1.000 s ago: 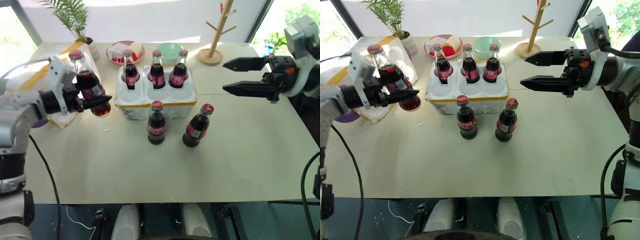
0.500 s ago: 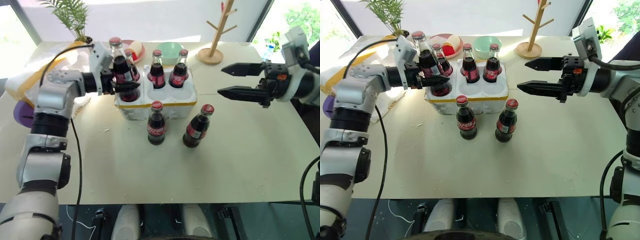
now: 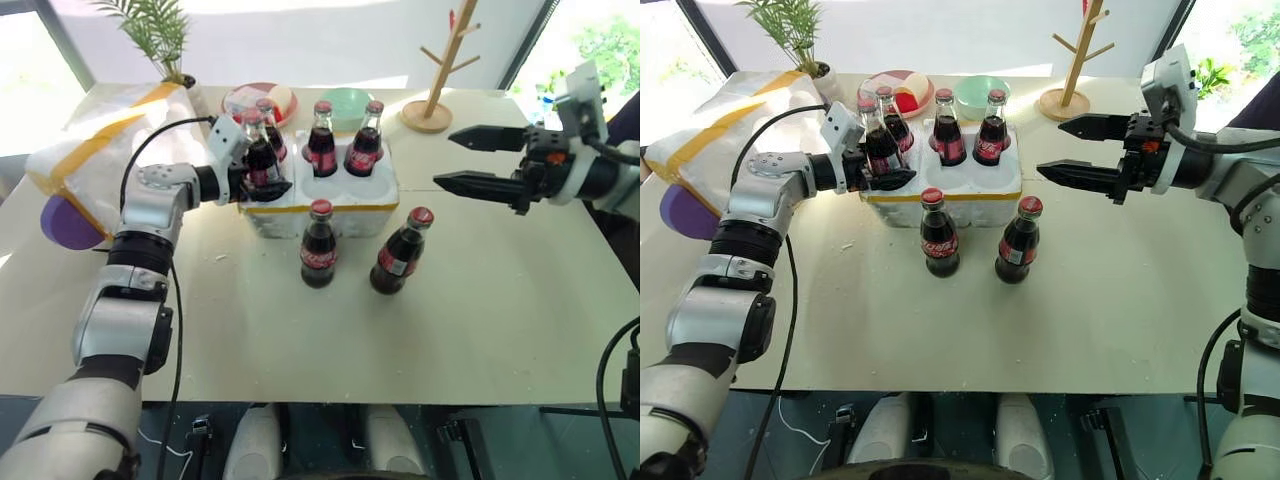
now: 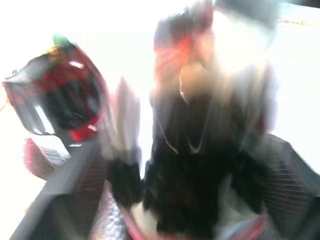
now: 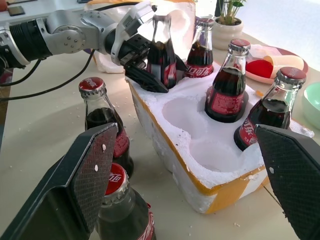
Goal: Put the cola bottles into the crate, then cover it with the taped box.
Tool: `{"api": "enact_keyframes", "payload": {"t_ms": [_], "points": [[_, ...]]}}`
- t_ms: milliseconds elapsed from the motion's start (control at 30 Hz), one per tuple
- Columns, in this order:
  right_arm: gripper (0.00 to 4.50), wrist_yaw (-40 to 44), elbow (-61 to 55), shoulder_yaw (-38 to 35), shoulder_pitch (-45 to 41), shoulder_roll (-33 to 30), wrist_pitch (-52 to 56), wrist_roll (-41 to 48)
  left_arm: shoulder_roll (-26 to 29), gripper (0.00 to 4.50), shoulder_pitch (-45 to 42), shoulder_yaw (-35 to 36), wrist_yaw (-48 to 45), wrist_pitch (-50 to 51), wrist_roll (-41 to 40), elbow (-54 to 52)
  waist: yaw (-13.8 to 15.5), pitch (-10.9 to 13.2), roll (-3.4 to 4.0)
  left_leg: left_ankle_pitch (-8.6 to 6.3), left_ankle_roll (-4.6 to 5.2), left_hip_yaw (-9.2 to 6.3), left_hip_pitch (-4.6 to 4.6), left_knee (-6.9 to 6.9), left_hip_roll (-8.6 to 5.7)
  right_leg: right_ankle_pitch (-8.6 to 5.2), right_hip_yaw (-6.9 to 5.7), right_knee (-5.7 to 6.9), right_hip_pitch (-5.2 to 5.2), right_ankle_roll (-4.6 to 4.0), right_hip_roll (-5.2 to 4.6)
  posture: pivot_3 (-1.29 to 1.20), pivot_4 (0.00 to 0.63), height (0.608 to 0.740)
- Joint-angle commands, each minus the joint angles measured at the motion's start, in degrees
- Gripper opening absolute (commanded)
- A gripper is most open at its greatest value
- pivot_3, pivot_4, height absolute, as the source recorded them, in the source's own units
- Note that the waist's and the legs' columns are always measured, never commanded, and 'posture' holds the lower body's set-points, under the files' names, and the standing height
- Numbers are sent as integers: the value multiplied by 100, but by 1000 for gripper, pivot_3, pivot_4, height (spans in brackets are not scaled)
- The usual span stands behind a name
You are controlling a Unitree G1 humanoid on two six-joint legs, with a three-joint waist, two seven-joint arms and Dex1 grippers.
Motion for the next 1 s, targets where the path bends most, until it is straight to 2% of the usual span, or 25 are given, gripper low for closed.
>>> {"api": "enact_keyframes", "payload": {"t_ms": [33, 133, 267, 500, 633, 800, 933, 1000], "points": [[4500, 46, 105, -23, -217, 20, -173, -82, 28, 4422, -53, 83, -77, 57, 16, -151, -4, 0, 0, 0, 1, 0, 0, 2, 0, 0, 0, 2, 0, 0, 1, 0, 150, 740], [4500, 81, 212, 26, -285, 25, -249, -150, 112, 4422, -29, 159, -149, 146, -48, -374, -4, 0, 1, -1, 2, -1, 0, 1, 1, 0, -1, 6, -2, 0, 3, 0, 150, 740], [4500, 160, 304, 61, -339, 13, -321, -232, 393, 4422, 61, 414, -535, 762, -487, -1230, -13, 0, 0, -5, 8, -2, -6, 1, 2, 0, -2, 4, -8, 0, 5, 0, 150, 740], [4500, 410, 502, 114, -453, -92, -385, -352, 1418, 4422, 447, 709, -1244, 1813, -1150, -2886, -59, 1, 3, -7, 12, 4, -8, -3, 8, -1, 0, 2, -15, 0, 6, 0, 150, 740], [4500, 575, 545, 124, -545, -114, -419, -400, 2087, 4422, 784, 994, -1738, 2696, -1904, -3828, -68, 2, 4, -7, 12, 6, -7, -2, 9, -1, 2, 2, -14, 0, 4, 0, 150, 740], [4500, 427, -30, -265, -937, -89, 205, 281, 2593, 4422, 1443, 1224, -1927, 3300, -2568, -4987, -64, 9, 16, -7, 12, 2, -8, -2, 11, -1, 2, 2, -15, 0, 1, 0, 150, 740], [4500, 372, -573, -287, -707, -218, 343, 414, 2765, 4422, 1728, 1315, -1818, 3487, -2824, -5390, -34, 8, 15, -7, 12, 0, -7, -4, 13, -3, 1, 1, -14, -1, 5, 0, 150, 740], [4500, 308, -741, -286, -596, -213, 372, 454, 2903, 4422, 2027, 1189, -1895, 3282, -2679, -5562, -36, 9, 14, -7, 12, 2, -7, -1, 11, -2, 2, -1, -12, -1, 4, 0, 150, 740]]}}
